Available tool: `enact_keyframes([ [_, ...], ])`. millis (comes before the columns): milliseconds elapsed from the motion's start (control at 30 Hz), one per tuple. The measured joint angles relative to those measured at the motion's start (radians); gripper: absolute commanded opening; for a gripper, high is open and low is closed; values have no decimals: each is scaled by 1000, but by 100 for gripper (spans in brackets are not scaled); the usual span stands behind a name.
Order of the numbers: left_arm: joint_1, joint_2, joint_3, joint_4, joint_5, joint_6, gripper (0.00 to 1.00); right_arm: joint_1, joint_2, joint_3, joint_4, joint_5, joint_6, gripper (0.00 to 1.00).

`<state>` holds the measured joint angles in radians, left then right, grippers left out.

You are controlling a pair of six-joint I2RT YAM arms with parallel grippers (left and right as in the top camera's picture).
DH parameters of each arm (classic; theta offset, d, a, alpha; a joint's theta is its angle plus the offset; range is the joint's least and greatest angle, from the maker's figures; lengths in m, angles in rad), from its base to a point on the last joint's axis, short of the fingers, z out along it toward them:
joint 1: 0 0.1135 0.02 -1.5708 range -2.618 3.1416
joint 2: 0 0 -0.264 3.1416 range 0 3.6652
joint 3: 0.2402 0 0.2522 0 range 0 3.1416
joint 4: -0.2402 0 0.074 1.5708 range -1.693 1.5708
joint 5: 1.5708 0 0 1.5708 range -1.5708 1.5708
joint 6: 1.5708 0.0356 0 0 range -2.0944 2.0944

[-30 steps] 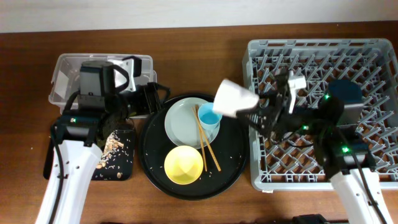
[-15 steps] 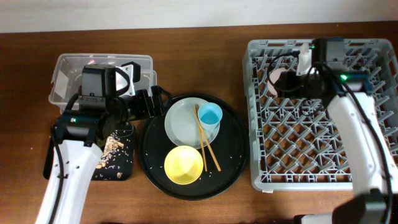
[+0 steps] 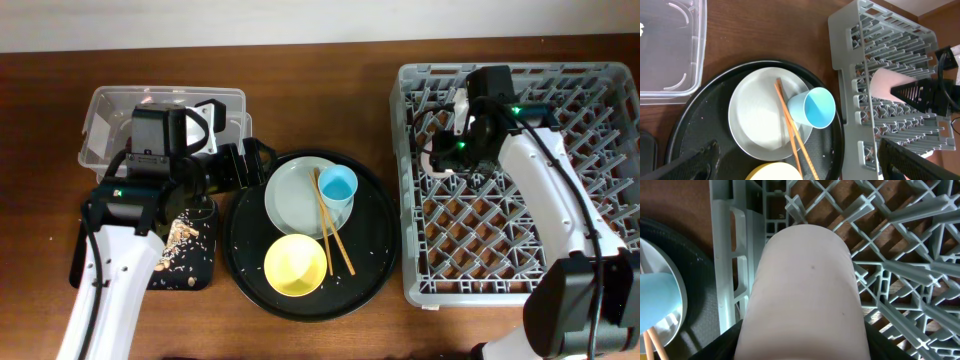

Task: Sort waste into correct bins and load items into the dishwasher rack
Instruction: 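Hand the pink cup to the right gripper and place it in the rack, then grasp the blue cup with the left gripper and lift it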

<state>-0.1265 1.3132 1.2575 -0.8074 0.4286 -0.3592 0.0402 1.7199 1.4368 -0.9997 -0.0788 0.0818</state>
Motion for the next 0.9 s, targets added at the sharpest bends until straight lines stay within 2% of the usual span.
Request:
enact_keyframes([
  [433,0,0,0,0,0,0,99,0,0,0,5,-23,-3,61],
  [467,0,0,0,0,0,0,100,0,0,0,5,-27,-2,69],
  [533,0,0,0,0,0,0,99,0,0,0,5,-31,-3,74],
  [733,0,0,0,0,0,0,99,0,0,0,14,-35,-5,77],
  [800,0,0,0,0,0,0,99,0,0,26,-37,-58,-13,77],
  [900,0,0,0,2,0,0,99,5,-49,166,-179,-210,-19,79],
])
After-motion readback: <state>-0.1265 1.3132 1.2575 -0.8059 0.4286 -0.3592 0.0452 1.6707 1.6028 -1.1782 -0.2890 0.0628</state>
